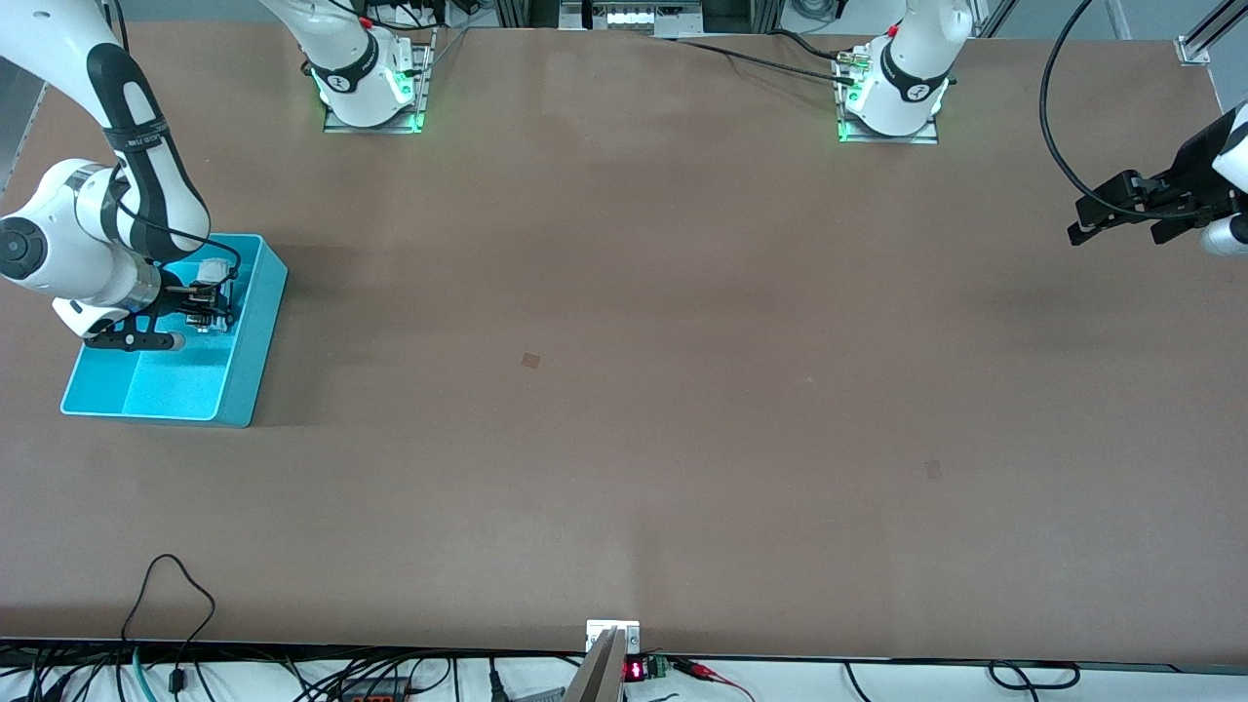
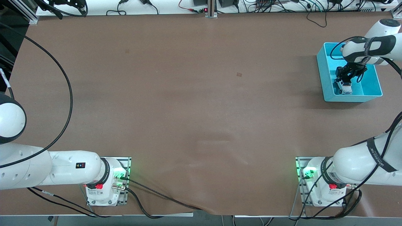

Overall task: Wind and store white jeep toy
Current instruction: 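Carry the jeep with the right gripper over the cyan bin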

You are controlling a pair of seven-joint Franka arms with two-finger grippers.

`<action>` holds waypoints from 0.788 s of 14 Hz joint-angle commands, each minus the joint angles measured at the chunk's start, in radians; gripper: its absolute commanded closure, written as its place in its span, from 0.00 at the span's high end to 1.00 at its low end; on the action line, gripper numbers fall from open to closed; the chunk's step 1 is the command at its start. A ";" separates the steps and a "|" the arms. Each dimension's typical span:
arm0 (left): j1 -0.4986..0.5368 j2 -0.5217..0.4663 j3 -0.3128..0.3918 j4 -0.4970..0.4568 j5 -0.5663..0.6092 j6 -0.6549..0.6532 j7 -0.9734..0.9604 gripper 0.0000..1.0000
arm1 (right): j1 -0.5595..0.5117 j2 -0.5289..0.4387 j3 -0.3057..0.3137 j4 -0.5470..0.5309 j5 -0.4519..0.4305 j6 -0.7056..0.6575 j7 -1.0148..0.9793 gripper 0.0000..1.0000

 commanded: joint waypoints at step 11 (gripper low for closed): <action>0.002 -0.036 0.000 -0.014 0.024 -0.001 0.008 1.00 | 0.019 -0.080 -0.005 0.056 0.004 -0.046 -0.005 1.00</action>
